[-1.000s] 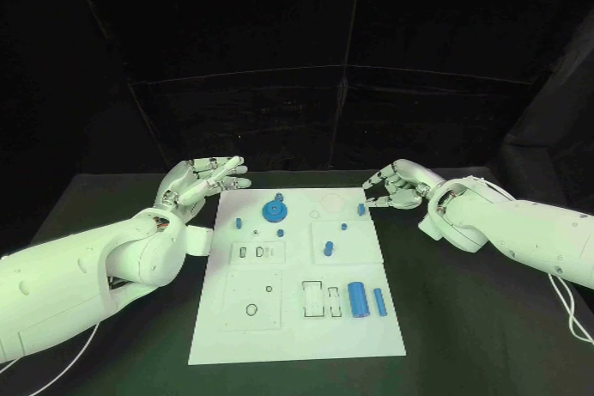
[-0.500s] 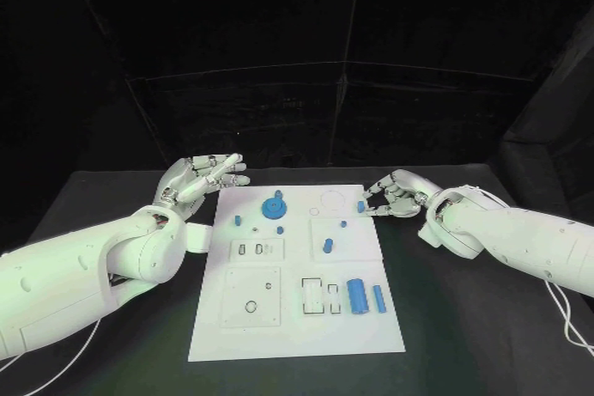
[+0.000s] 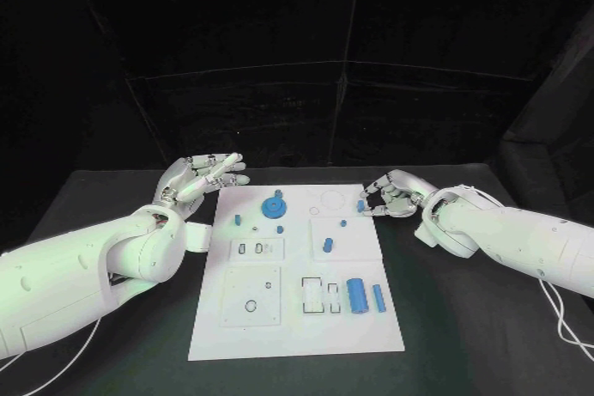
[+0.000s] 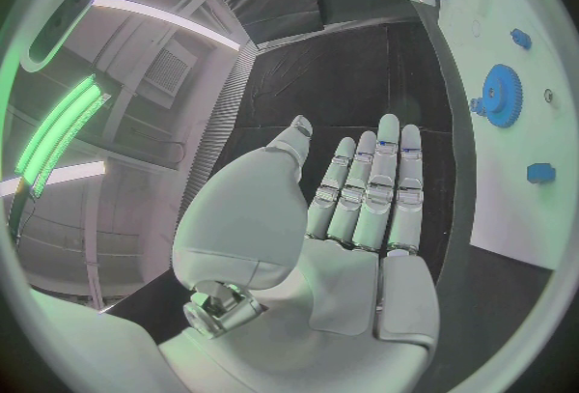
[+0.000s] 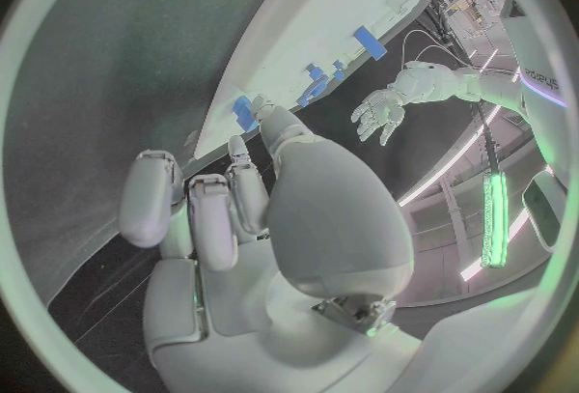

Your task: Assemble the parts on the task board

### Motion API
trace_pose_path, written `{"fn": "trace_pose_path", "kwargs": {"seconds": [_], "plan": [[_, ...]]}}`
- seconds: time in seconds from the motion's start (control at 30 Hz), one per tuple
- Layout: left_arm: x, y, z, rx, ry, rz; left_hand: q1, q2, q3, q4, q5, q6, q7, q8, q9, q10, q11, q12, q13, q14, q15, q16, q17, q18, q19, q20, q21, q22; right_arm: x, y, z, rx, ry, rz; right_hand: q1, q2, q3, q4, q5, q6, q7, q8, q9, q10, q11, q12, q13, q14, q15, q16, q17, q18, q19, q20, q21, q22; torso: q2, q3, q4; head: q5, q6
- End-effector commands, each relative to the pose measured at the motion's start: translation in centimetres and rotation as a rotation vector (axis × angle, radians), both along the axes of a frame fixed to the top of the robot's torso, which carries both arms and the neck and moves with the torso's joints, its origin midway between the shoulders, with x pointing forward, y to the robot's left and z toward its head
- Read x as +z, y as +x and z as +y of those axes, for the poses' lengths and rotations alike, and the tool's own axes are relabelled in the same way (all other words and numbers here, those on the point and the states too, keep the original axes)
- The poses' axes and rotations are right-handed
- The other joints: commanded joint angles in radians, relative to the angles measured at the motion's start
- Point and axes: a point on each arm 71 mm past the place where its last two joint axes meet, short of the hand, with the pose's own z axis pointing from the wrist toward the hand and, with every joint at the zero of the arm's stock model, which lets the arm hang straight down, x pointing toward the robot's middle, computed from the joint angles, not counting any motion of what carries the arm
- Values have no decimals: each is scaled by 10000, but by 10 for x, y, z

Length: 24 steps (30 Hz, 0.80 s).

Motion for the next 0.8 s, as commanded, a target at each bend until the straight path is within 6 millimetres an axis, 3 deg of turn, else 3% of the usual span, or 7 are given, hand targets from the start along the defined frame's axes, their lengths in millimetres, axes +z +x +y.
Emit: {"fn": "trace_pose_path", "kwargs": {"seconds": [0.03, 0.8], "plan": [[1, 0, -2, -148, -43, -83, -2, 116, 0, -81, 41, 71, 151, -33, -10, 8, 51, -53, -6, -18, 43, -40, 17, 58, -57, 26, -61, -13, 0, 1, 3, 91, -1, -2, -44, 179, 29, -35, -73, -8, -3, -17, 17, -17, 14, 4, 182, 746, -13, 70, 1106, -73, 44, 15, 54, 14, -1, -6, 12, -5, -2], [1, 0, -1, -127, -27, -61, -2, 116, 0, -81, 41, 71, 151, -33, -10, 8, 51, -53, -6, -18, 43, -40, 17, 58, -57, 26, -61, -13, -4, 3, 9, 217, -284, 192, -116, 510, 201, -173, -327, 666, -133, 276, 81, 122, -97, 144, 349, 755, -93, 80, 1152, -75, 57, -40, 82, 51, -5, 6, 3, -15, -16]]}}
